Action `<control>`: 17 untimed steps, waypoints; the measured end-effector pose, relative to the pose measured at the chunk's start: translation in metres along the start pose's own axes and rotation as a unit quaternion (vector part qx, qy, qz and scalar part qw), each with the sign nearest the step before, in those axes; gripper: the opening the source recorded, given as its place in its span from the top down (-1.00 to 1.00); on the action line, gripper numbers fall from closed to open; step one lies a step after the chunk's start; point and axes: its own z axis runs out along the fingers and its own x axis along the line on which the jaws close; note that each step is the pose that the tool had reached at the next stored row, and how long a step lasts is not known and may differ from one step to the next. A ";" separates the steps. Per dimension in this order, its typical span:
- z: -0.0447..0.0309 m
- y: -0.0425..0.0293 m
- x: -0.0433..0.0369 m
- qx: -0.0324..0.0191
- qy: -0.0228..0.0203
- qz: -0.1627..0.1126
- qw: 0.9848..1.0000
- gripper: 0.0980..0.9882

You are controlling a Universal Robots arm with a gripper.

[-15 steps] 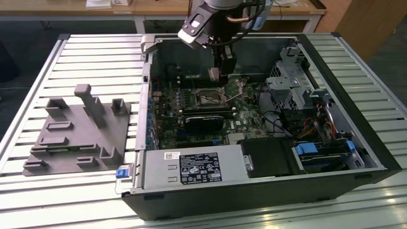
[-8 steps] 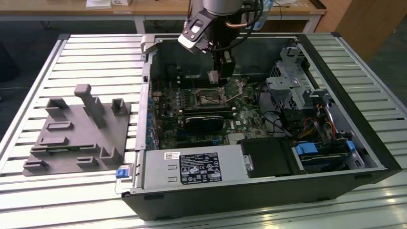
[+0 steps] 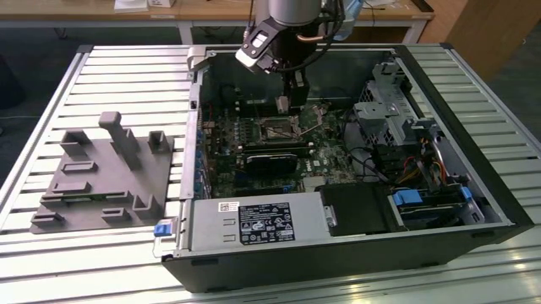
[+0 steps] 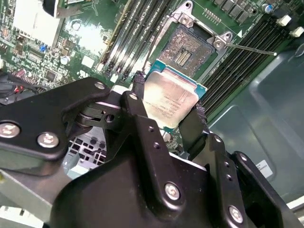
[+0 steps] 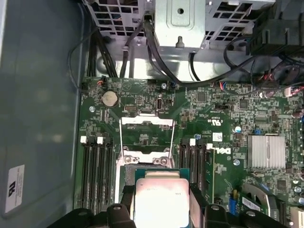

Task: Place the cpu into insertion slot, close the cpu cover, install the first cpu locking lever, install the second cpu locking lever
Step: 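Place the cpu into insertion slot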

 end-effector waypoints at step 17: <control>0.0236 -0.0062 0.0068 0.001 0.000 -0.005 1.000 0.00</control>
